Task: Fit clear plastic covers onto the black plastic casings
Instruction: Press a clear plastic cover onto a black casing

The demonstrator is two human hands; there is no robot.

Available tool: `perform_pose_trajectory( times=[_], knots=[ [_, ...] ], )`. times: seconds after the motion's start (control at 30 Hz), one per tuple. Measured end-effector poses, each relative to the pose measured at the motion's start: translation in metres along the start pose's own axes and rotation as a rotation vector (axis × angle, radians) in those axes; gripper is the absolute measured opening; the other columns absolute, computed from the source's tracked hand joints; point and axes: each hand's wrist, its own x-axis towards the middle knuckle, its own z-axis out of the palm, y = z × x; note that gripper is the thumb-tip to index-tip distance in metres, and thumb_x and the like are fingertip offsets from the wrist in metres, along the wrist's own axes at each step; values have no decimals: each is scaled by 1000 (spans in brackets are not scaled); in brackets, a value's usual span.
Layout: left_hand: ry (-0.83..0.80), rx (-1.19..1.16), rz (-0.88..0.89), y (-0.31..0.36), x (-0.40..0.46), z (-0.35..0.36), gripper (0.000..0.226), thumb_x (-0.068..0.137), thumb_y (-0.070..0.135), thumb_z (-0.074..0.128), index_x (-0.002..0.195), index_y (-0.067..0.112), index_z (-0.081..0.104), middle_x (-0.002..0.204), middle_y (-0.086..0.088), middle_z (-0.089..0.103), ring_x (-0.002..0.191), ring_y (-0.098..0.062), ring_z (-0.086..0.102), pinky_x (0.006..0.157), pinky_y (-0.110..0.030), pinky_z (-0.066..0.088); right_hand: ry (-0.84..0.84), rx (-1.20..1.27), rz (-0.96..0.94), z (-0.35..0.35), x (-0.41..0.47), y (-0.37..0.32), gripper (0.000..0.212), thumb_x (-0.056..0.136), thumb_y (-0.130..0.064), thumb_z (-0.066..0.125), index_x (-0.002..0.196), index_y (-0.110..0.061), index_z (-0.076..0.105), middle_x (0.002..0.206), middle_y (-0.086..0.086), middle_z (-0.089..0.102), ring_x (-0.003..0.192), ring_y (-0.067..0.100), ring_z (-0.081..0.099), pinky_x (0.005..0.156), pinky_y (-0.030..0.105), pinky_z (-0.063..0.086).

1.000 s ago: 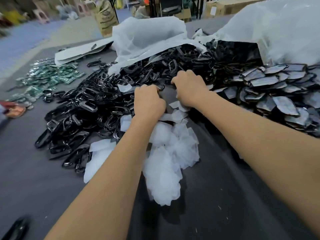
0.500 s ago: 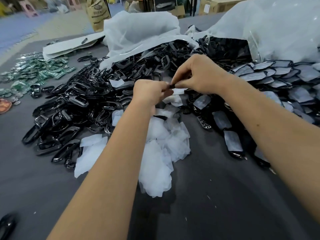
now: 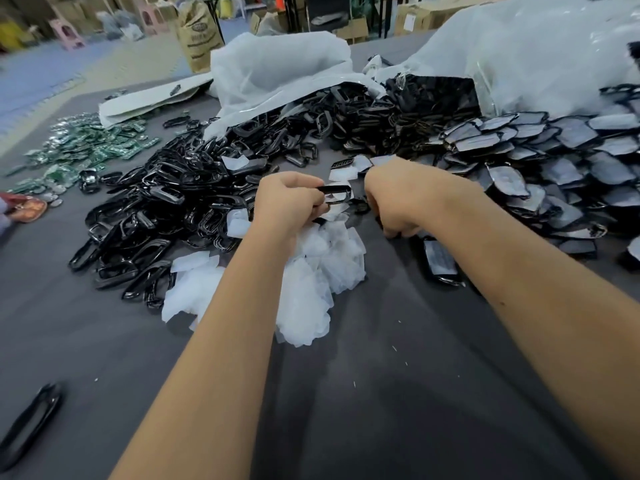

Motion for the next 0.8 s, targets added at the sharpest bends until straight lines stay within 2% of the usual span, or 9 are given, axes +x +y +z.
perform_pose_trajectory(
  times=[0.07,0.13,0.23,0.3,0.37,0.47,0.53,0.7,0.8],
  knots=[
    [27,-47,23,-6,-5,-6,22,90,-13,64,89,7,74,91,-15,72,61,-14,74,64,-20,60,28,56,1,6,0,3,12,85,-3,78,89,-10,69,77,9,73,61,21,71,65,39,65],
    [69,-97,43,-10,-9,-15,20,92,-11,63,90,5,75,94,-13,69,62,-15,74,65,-19,59,160,273,-15,12,3,8,15,87,0,72,90,-15,75,75,6,72,56,19,70,57,36,64],
    [171,-110,80,-17,-14,-28,22,91,-12,61,91,5,76,99,-14,68,65,-17,76,71,-24,62,374,1048,-31,24,6,-3,18,93,4,66,85,-9,76,78,16,74,54,18,71,50,28,58],
    [234,-97,111,-23,-17,-37,23,89,-13,61,90,5,76,88,-11,70,65,-17,76,68,-23,61,282,1573,-73,32,12,-21,22,100,9,55,93,0,73,84,22,72,62,20,72,56,23,58],
    [268,-54,144,-30,-18,-44,25,85,-10,62,88,10,77,74,-7,73,68,-23,77,69,-29,63,184,1867,-104,43,19,-38,25,104,10,46,99,3,69,81,19,71,65,20,74,58,20,58],
    [283,82,197,-36,-15,-49,27,78,-3,65,83,20,79,74,-12,75,78,-35,76,81,-47,64,197,2013,-111,53,26,-56,20,104,10,48,104,7,67,72,14,73,60,19,74,53,17,56],
    [249,102,224,-33,-14,-46,26,76,-1,65,83,20,79,77,-18,73,81,-40,75,82,-51,63,259,1968,-88,57,29,-62,16,102,8,52,103,3,67,70,14,75,58,20,74,49,18,54],
    [170,18,283,-34,-9,-41,23,75,3,64,85,17,78,70,-13,70,79,-36,77,82,-47,64,370,1891,-94,60,30,-64,11,100,7,58,98,0,67,76,16,77,63,28,77,47,22,53],
    [179,11,298,-35,-9,-38,22,80,-2,66,87,16,78,80,-23,72,80,-37,76,80,-43,65,367,1942,-98,61,30,-63,10,98,6,61,92,-1,66,77,14,77,62,28,76,46,23,52]
  ],
)
